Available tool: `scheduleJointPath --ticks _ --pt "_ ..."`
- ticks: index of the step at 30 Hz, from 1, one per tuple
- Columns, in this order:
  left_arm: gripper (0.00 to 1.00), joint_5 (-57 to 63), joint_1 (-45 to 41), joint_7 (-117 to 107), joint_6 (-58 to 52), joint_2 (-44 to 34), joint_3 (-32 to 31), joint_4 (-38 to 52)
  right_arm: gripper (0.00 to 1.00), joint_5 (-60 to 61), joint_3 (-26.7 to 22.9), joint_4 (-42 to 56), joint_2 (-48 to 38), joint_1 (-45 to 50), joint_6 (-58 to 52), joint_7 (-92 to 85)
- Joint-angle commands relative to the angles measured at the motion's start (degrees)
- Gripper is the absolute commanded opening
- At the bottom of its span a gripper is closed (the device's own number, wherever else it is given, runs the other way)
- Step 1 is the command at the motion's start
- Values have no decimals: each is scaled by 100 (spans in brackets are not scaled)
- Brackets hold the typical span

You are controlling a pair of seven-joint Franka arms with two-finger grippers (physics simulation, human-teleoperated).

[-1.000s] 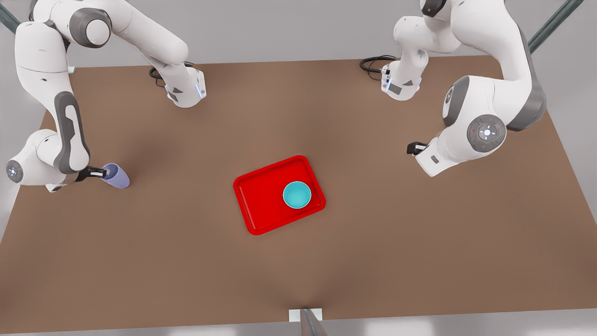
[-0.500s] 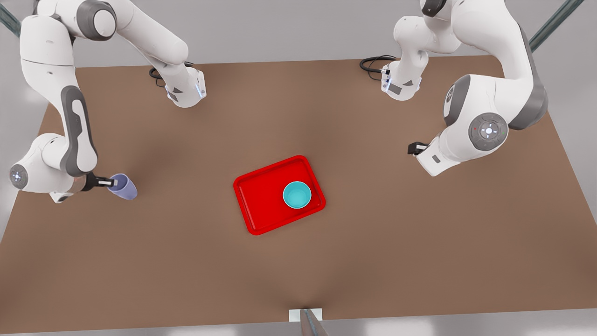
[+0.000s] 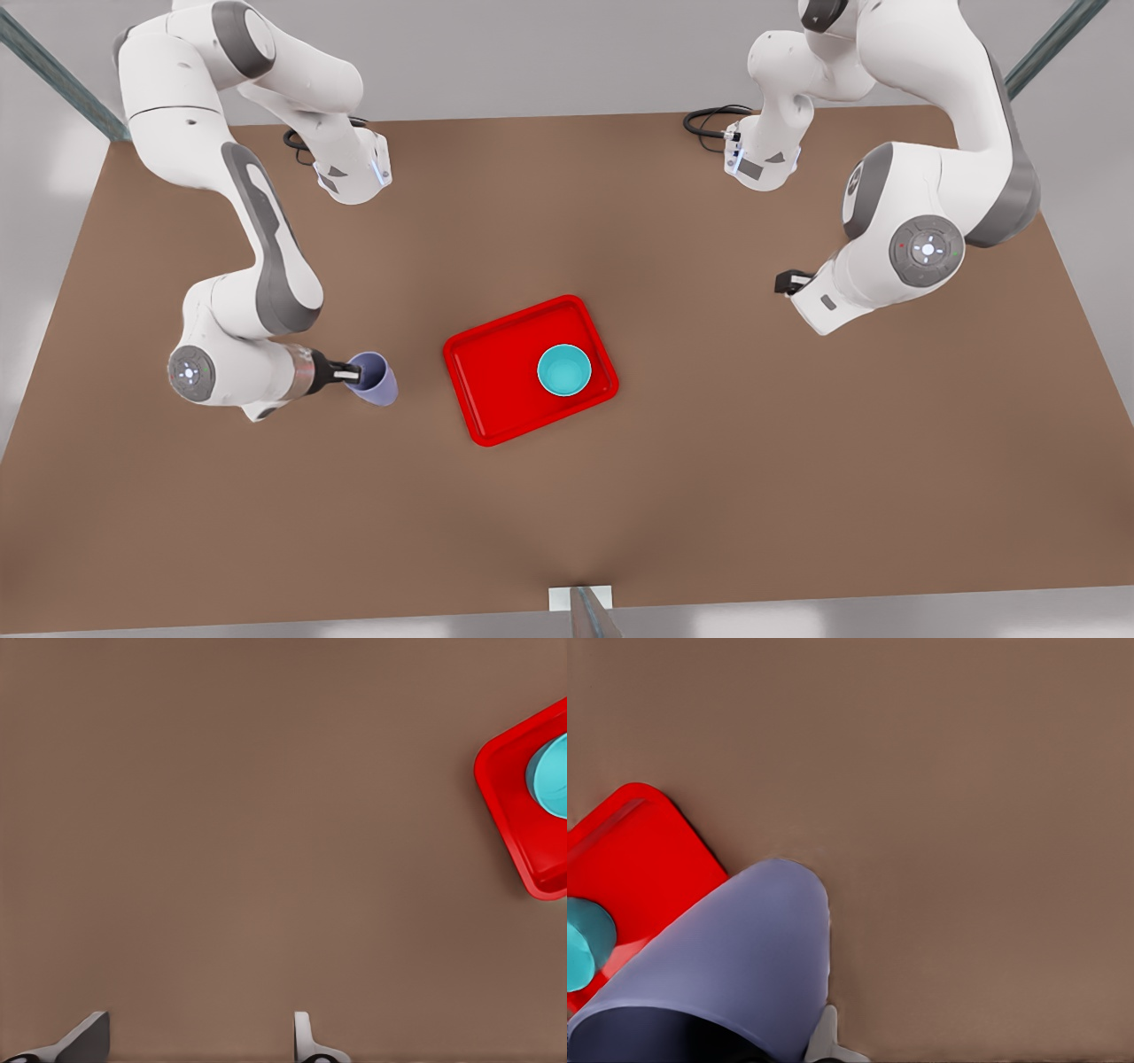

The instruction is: Place the bowl on the tray with the left arm and the cup on the tray with the right arm

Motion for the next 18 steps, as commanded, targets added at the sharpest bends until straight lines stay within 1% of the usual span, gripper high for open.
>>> scheduleJointPath --ticks 1,2,4,6,10,13,18 --pt "100 1 0 0 0 4 1 -6 21 -43 100 1 7 -4 -18 11" --pt "100 1 0 -9 0 4 -8 2 21 -43 188 -8 16 4 43 11" --pt "100 -8 0 -9 0 4 1 2 21 1 180 159 262 347 184 291" --pt "100 -8 0 -9 0 4 1 2 21 10 188 580 639 655 192 652" --pt "100 -8 0 0 0 4 1 2 21 37 180 1073 1062 1331 350 1329" --pt "100 -17 0 0 0 21 -8 -7 21 -16 171 968 1255 1683 579 1364" --pt "100 -34 0 0 0 21 1 -7 21 -69 127 660 1563 1771 896 1364"
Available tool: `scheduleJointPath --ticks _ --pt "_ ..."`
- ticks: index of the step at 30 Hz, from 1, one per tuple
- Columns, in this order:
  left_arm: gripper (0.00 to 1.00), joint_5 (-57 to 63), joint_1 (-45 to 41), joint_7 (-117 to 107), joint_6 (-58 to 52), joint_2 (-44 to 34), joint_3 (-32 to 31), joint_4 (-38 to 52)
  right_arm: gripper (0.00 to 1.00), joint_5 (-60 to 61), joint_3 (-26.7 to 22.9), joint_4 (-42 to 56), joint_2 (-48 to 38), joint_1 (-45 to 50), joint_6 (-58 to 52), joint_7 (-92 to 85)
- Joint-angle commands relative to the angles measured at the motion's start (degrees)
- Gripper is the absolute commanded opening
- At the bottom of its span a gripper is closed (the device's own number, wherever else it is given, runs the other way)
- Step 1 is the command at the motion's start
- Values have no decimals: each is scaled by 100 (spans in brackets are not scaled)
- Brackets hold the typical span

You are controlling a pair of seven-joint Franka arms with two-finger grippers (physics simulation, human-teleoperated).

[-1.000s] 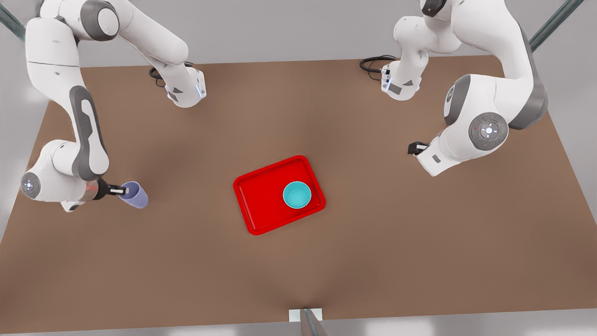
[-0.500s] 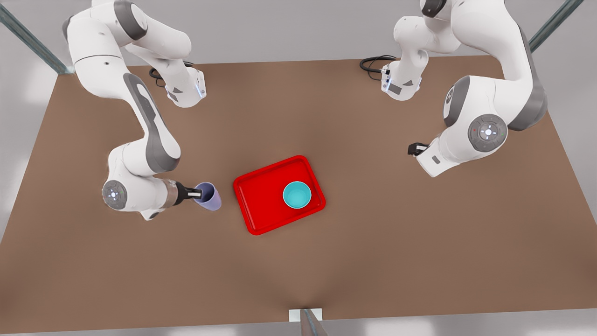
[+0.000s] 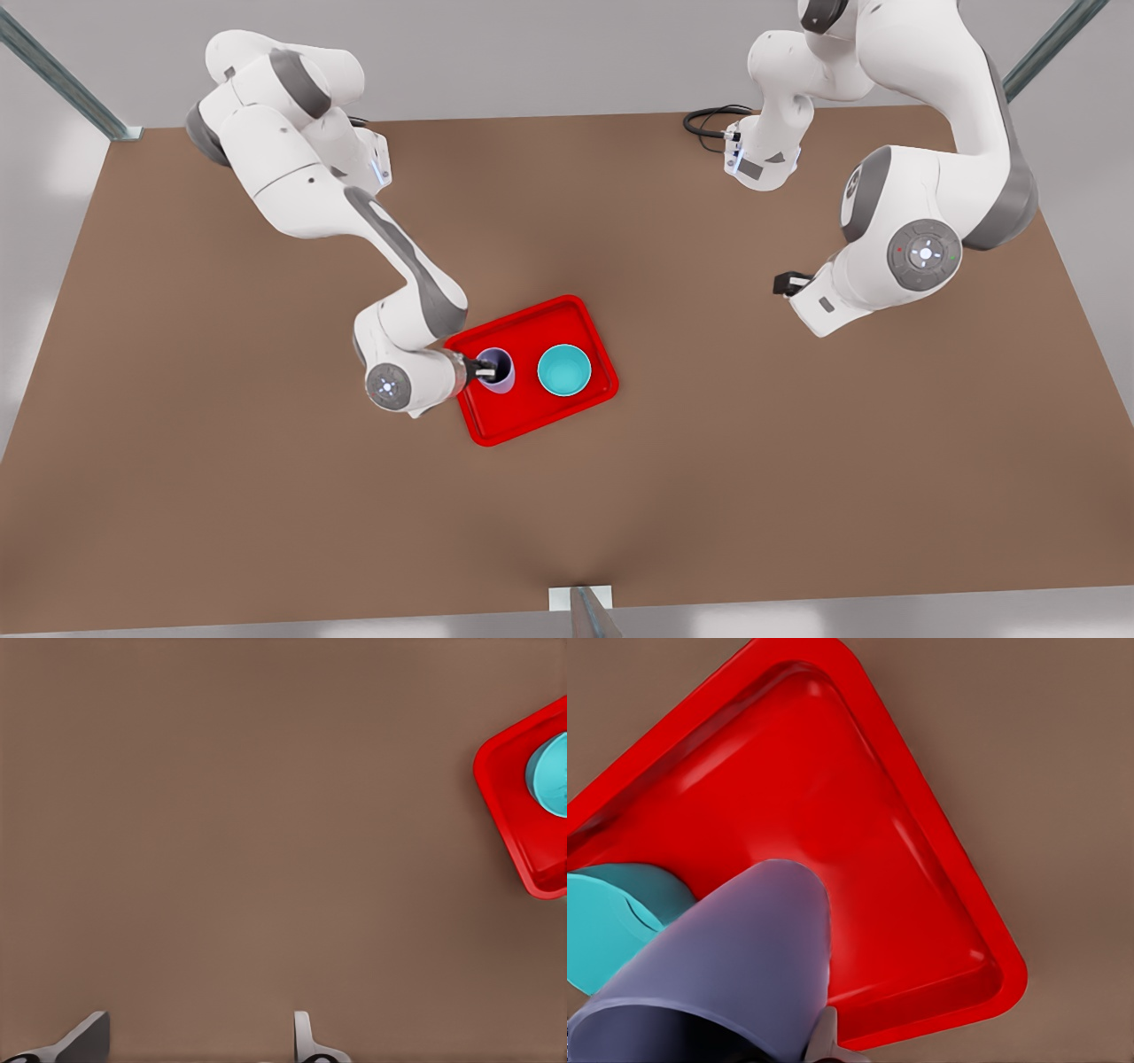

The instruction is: Place the bowl on the tray with the left arm and the cup on the tray with the right arm

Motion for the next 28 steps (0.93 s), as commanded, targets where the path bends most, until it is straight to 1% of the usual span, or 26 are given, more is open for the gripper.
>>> scheduleJointPath --ticks 1,3,5,6,14,15,17,19,20,21,22,23,24,25,27,28 --pt "100 -14 -4 -4 0 8 5 0 21 -96 -8 1 58 1 -23 18" --pt "100 -14 -4 -13 0 8 5 0 21 -290 1 1 129 9 -15 18" --pt "100 -14 -4 -39 9 44 5 0 86 -290 -8 10 137 71 -6 18" --pt "100 -5 -4 -48 18 44 5 0 100 -290 -8 10 138 80 3 18" --pt "100 3 -4 -48 44 79 5 9 100 -281 53 45 164 88 179 18" --pt "100 3 -4 -48 44 79 5 9 100 -281 53 45 120 247 179 18" --pt "100 -5 -4 -74 44 114 5 26 100 -290 -8 97 -328 124 179 -17" --pt "100 -23 -4 -65 9 114 -4 97 100 -307 -8 168 -1056 -789 -111 -88" --pt "100 -14 -4 -65 9 114 -4 105 100 -631 9 193 -1373 -1140 -303 -420" --pt "100 -14 -4 -65 -9 131 -4 176 100 -1186 -26 361 -1707 -1282 -611 -553" --pt "100 -14 -4 -65 -9 131 -4 176 100 -1125 -421 388 -2471 -1221 -1631 -536" --pt "100 -23 -4 -57 -9 131 -4 176 100 -915 -1342 501 -2780 -748 -2176 -790" --pt "100 -23 -4 -57 -17 131 -4 176 100 -466 -1932 414 -3105 -588 -2290 -1352" --pt "100 -23 -4 -57 -18 131 -4 176 100 -474 -1994 423 -3158 -606 -2633 -1459" --pt "100 -32 -4 -65 -26 131 -13 176 100 -474 -2196 475 -3123 -641 -2809 -1775" --pt "100 -32 -4 -57 -18 131 -4 176 100 -500 -2188 484 -3097 -632 -2783 -1784"
